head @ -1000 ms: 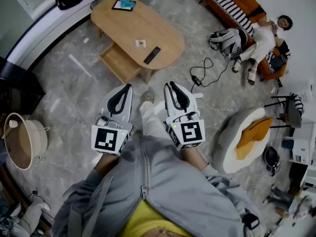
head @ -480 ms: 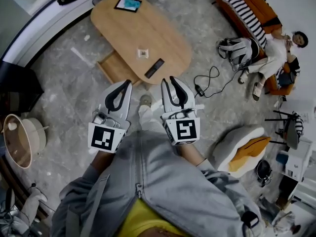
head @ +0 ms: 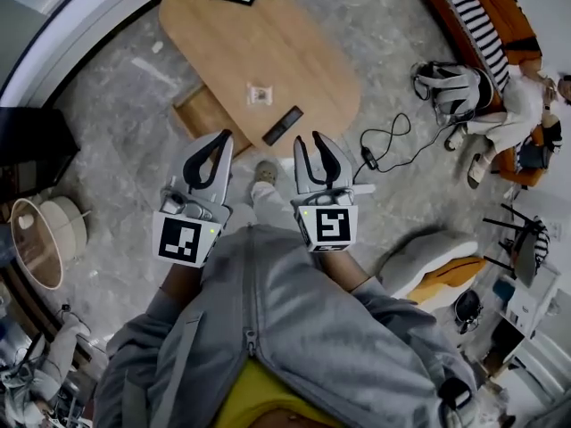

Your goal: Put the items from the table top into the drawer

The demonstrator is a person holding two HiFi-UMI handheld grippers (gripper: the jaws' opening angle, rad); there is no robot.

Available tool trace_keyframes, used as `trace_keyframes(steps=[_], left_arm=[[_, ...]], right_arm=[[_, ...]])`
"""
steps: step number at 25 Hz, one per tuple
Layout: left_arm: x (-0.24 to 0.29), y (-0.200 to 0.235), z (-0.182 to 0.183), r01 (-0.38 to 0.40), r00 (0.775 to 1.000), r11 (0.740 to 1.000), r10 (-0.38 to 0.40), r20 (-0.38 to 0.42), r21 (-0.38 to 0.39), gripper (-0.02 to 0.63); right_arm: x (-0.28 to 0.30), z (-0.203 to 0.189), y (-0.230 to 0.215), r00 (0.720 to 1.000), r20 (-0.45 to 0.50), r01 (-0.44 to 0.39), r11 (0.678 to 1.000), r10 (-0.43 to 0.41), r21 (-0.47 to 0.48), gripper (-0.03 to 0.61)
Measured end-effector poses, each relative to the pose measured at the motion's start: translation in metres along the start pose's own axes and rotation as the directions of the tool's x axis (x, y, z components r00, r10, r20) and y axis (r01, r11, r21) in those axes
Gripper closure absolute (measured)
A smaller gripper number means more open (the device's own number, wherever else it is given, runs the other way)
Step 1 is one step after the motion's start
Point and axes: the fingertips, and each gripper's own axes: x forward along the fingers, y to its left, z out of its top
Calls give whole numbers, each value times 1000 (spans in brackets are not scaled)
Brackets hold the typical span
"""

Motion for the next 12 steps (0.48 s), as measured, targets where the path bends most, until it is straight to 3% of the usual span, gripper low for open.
trace_keyframes(steps=[8,12], left_arm=[[39,17,-52,52,992,999,-52,-118,-7,621],[57,32,-74,98,981,995,-102,-163,-30,621]], right_arm=[[41,-49,1,995,-94,-18,999,22,42,483],[68,-65,3,991,-132,-20,1000,22,14,483]])
